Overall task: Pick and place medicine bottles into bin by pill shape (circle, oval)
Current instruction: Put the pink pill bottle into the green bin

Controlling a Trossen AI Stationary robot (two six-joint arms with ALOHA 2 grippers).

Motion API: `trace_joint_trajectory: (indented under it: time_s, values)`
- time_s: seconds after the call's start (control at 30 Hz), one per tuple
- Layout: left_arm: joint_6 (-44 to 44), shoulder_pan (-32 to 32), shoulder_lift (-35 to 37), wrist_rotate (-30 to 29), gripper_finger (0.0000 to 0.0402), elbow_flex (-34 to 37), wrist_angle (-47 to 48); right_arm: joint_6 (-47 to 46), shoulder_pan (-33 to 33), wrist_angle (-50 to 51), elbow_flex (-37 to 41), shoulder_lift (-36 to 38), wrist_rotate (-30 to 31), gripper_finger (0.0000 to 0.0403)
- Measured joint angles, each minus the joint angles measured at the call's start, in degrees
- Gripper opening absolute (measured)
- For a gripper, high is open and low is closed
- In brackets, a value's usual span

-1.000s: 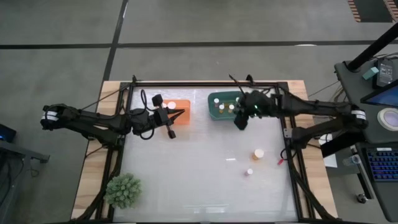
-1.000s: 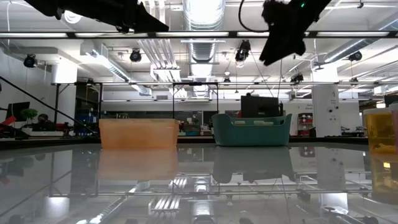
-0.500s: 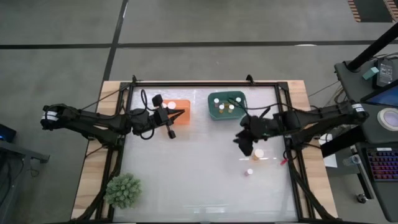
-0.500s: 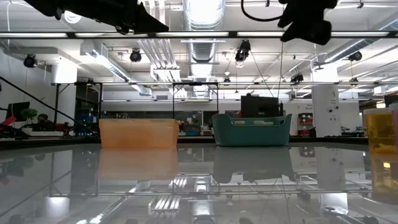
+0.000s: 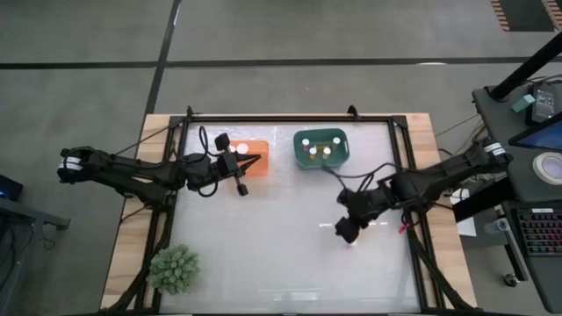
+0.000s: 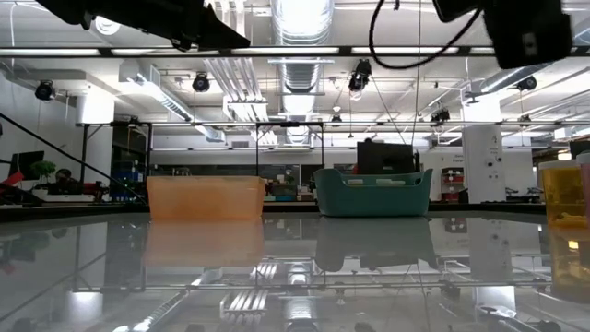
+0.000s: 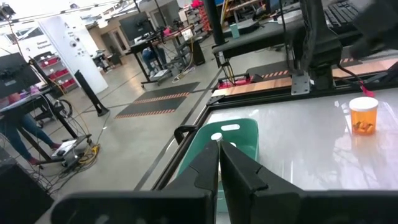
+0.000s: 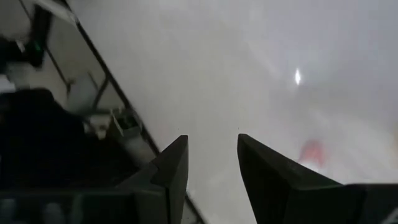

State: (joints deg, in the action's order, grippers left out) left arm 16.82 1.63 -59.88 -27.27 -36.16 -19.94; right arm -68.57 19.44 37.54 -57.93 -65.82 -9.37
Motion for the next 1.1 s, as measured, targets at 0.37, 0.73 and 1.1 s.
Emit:
trace_joint_trajectory:
  time_s: [0.37, 0.73, 1.1]
  values:
    - [0.01, 0.00, 0.00, 0.00, 0.0000, 0.04, 1.42, -16.21, 7.01, 6.75, 0.00, -5.97, -9.13, 0.0118]
    - [0.02, 0.02, 0.00, 0.00, 0.0000, 0.04, 1.39, -24.92, 9.43, 19.23, -0.52, -7.50, -1.78, 0.0117]
    - [0.04, 0.04, 0.00, 0.00, 0.0000, 0.04, 1.40, -22.16, 9.43, 22.25, -5.10, -10.50, 8.06, 0.0117]
